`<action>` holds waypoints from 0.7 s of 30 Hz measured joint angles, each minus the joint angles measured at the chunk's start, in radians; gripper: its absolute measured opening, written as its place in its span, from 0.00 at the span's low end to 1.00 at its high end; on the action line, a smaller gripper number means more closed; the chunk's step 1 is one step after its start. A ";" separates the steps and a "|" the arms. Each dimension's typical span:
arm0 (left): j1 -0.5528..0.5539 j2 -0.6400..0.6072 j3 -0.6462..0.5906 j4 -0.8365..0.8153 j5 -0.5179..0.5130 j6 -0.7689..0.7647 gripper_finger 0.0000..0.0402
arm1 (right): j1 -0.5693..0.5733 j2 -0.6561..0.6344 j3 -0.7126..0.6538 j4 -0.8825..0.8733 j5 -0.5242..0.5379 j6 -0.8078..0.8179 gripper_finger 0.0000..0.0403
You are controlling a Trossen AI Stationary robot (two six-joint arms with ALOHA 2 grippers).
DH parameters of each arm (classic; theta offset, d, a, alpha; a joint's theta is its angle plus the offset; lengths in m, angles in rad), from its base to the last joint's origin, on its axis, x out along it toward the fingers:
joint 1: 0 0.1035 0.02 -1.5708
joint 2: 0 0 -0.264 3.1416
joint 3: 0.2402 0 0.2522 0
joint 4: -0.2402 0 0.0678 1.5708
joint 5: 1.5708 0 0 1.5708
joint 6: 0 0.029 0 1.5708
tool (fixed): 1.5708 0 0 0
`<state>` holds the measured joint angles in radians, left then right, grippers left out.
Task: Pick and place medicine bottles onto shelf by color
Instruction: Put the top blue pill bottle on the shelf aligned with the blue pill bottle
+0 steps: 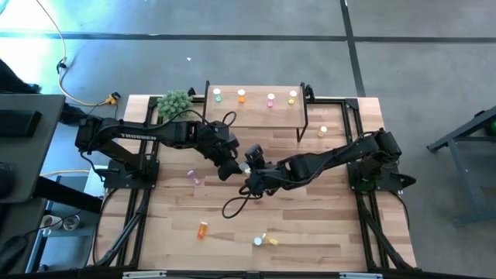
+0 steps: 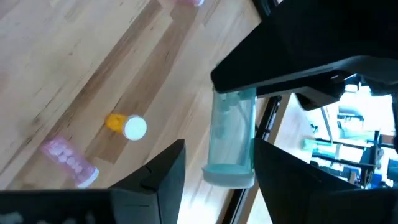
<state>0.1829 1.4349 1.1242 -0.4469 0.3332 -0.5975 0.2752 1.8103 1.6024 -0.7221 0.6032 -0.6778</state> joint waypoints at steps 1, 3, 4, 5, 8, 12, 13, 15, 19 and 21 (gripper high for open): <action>0.000 0.000 0.000 0.000 -0.021 0.009 0.26 | 0.000 0.000 0.000 -0.011 0.004 0.000 0.44; -0.001 0.000 0.000 -0.002 -0.066 0.025 0.26 | 0.000 0.000 0.000 -0.025 0.037 0.008 0.44; -0.001 0.000 0.000 -0.002 -0.087 0.031 0.26 | 0.000 0.000 0.000 -0.029 0.061 0.015 0.44; 0.000 0.000 0.000 -0.002 -0.105 0.037 0.26 | 0.000 -0.001 0.000 -0.034 0.086 0.021 0.44; 0.000 0.000 0.000 -0.003 -0.144 0.059 0.26 | -0.005 -0.006 0.000 -0.050 0.111 0.038 0.44; 0.000 0.000 0.000 -0.002 -0.164 0.071 0.26 | -0.018 -0.020 -0.001 -0.057 0.135 0.053 0.44; -0.001 0.000 0.000 -0.002 -0.172 0.071 0.26 | -0.022 -0.025 -0.001 -0.066 0.150 0.053 0.44; -0.001 0.000 0.000 -0.002 -0.200 0.079 0.26 | -0.029 -0.040 -0.001 -0.080 0.172 0.055 0.44; 0.000 0.000 0.000 -0.002 -0.252 0.106 0.26 | -0.047 -0.092 -0.001 -0.099 0.178 0.092 0.44; 0.000 0.000 0.000 -0.002 -0.291 0.125 0.26 | -0.058 -0.121 -0.001 -0.108 0.177 0.118 0.44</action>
<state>0.1833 1.4349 1.1240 -0.4485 0.0425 -0.4724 0.2174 1.6892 1.6016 -0.8304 0.7798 -0.5597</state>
